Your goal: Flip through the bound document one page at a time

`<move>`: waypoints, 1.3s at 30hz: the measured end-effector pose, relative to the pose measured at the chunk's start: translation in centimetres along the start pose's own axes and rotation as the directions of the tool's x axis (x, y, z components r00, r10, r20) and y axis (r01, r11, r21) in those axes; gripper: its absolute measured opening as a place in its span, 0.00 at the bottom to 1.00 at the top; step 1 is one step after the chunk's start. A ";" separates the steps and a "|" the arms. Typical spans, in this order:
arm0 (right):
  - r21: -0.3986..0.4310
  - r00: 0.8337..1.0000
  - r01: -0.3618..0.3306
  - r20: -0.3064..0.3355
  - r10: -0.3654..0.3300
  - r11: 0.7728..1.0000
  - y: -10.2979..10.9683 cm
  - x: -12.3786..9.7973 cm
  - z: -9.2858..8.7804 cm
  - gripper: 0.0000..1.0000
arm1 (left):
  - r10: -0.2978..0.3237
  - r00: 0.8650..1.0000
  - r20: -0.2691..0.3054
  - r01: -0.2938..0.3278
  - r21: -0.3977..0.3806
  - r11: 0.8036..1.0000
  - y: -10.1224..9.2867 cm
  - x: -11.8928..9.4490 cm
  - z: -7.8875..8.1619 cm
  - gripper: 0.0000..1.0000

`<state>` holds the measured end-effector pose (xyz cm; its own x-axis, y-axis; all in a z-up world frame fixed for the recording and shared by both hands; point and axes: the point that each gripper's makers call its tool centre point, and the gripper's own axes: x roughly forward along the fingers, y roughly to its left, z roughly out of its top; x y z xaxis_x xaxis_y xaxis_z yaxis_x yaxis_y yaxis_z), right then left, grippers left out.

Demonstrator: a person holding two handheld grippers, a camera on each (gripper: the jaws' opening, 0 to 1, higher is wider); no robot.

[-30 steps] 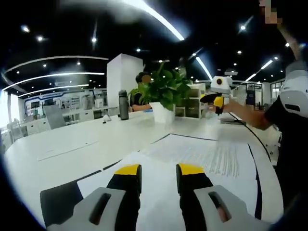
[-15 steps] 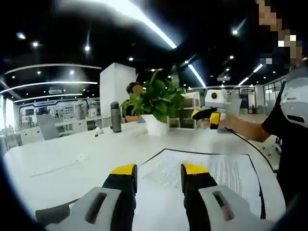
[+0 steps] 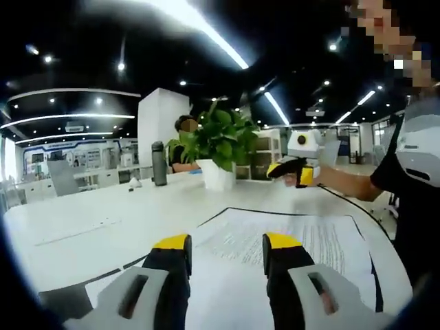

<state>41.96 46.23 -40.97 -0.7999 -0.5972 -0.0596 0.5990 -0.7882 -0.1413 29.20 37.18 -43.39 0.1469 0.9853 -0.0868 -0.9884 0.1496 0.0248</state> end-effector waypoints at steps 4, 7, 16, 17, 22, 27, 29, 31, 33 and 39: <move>-0.005 1.000 -0.014 0.012 0.014 1.000 0.3 0.0 0.0 0.41 | 0.003 1.000 0.021 -0.003 0.005 1.000 0.0 -0.1 0.4 0.44; -0.002 0.999 -0.020 0.034 0.020 1.000 0.4 0.0 0.3 0.43 | -0.001 0.999 0.037 0.000 0.012 1.000 -0.3 -0.2 0.7 0.45; 0.037 0.997 -0.020 0.079 0.017 0.999 -0.1 0.1 0.2 0.46 | -0.003 0.999 0.050 0.001 0.040 0.999 -0.6 -0.6 1.1 0.48; 0.042 0.997 -0.021 0.077 0.017 0.999 -0.1 0.1 0.1 0.47 | -0.001 0.999 0.051 -0.001 0.037 0.999 -0.6 -0.6 1.1 0.48; 0.065 0.996 -0.017 0.087 0.011 0.998 -0.3 0.2 0.0 0.49 | 0.005 0.998 0.058 -0.007 0.030 1.000 -0.5 -0.7 1.1 0.49; 0.071 0.995 -0.019 0.095 0.013 0.997 -0.3 0.2 0.0 0.50 | 0.005 0.999 0.045 -0.006 0.031 1.000 -0.4 -0.6 0.6 0.50; 0.073 0.995 -0.020 0.097 0.013 0.997 -0.3 0.2 0.0 0.51 | 0.003 0.999 0.039 -0.004 0.033 0.999 -0.5 -0.5 0.4 0.50; 0.077 0.995 -0.022 0.101 0.014 0.997 -0.3 0.2 0.0 0.51 | -0.001 1.000 0.030 -0.001 0.039 0.999 -0.7 -0.4 0.2 0.50; 0.076 0.994 -0.021 0.106 0.013 0.997 -0.3 0.2 0.0 0.52 | -0.001 0.999 0.034 0.000 0.041 0.999 -0.8 -0.4 0.3 0.51; 0.074 0.994 -0.026 0.112 0.017 0.997 -0.1 0.2 0.1 0.53 | -0.002 0.999 0.050 0.000 0.037 0.999 -0.9 -0.5 0.6 0.51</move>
<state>41.76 46.22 -40.88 -0.7803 -0.6235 0.0495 0.6203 -0.7816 -0.0657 30.00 36.61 -42.75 0.1505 0.9879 -0.0371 -0.9864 0.1526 0.0612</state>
